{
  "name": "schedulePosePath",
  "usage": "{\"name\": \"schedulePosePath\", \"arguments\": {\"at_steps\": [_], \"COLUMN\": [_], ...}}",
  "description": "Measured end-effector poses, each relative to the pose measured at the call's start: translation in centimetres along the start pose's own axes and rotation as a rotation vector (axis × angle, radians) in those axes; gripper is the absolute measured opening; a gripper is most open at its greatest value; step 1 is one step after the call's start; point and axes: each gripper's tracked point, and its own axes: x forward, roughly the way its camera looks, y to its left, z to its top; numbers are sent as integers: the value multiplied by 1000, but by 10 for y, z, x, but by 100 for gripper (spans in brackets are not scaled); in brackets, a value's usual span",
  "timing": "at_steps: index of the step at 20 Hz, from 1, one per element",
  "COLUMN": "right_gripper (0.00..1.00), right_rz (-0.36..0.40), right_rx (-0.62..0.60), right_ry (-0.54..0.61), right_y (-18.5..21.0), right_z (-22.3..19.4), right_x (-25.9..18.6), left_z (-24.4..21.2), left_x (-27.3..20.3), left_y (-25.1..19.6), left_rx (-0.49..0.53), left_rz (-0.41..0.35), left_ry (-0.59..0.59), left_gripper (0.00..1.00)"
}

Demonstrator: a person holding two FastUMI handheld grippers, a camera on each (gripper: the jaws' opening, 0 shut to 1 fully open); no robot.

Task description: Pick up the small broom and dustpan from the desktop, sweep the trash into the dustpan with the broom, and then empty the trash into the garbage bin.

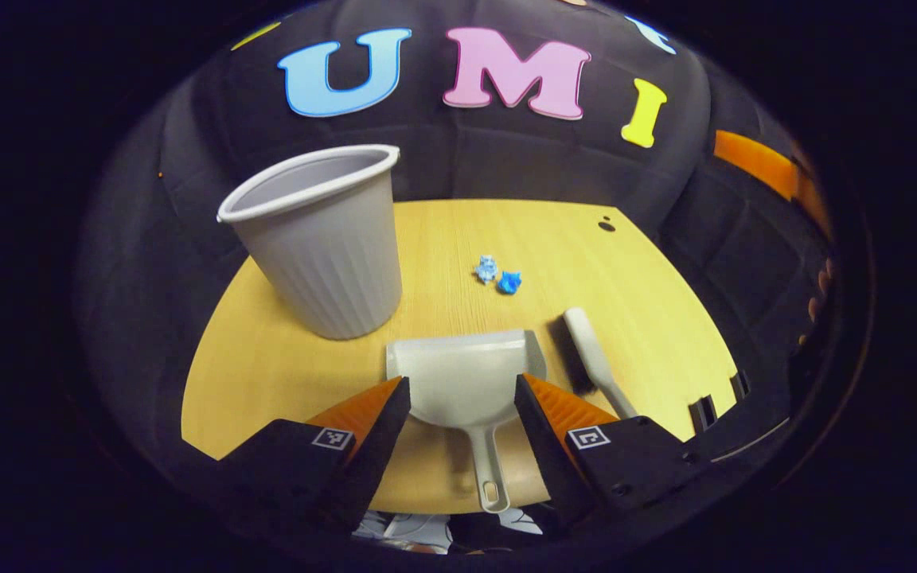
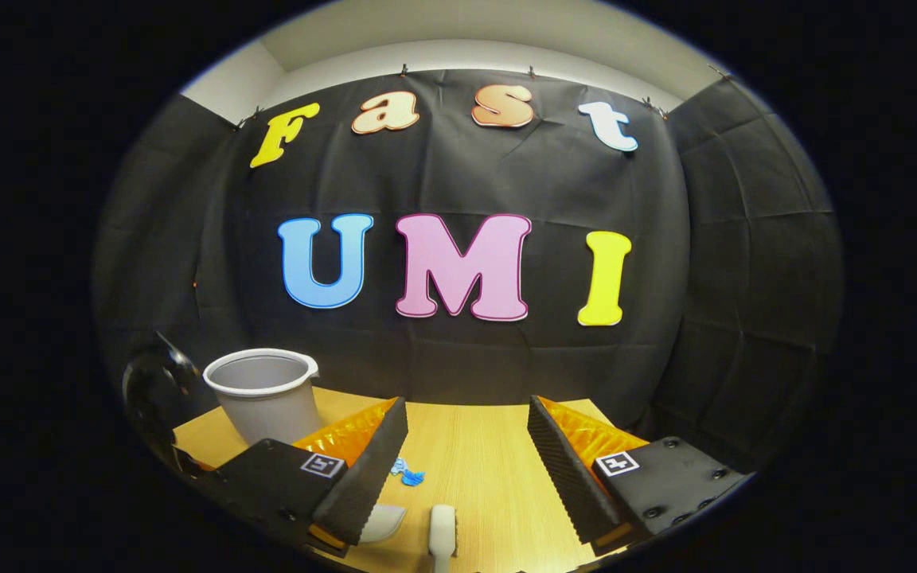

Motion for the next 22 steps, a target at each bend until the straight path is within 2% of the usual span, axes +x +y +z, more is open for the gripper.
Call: {"name": "schedulePosePath", "arguments": {"at_steps": [3,10,13,15,17,19,21,22], "right_gripper": [98,98,98,98,99,98,98,98], "right_rz": [52,6,71,76,72,56,85,102], "right_rx": [0,77,62,77,126,146,158,170], "right_ry": [52,133,194,263,299,313,361,405], "right_y": [1,-33,-29,-37,-37,-38,-26,-20], "right_z": [-21,-43,-61,-75,-82,-86,-97,-105], "right_x": [-5,-17,-24,-30,-39,-44,-45,-45], "left_z": [-14,-56,-60,-56,-54,-54,-55,-53], "left_x": [6,40,56,72,82,88,89,92], "left_y": [-6,-15,-16,-15,-18,-23,-25,-25], "left_rx": [-14,-4,-14,-18,-40,-65,-79,-80], "left_rz": [-21,-24,-3,18,11,-2,-11,-9], "left_ry": [98,334,392,421,464,499,535,529], "left_gripper": [81,81,78,78,60,53,51,41]}}
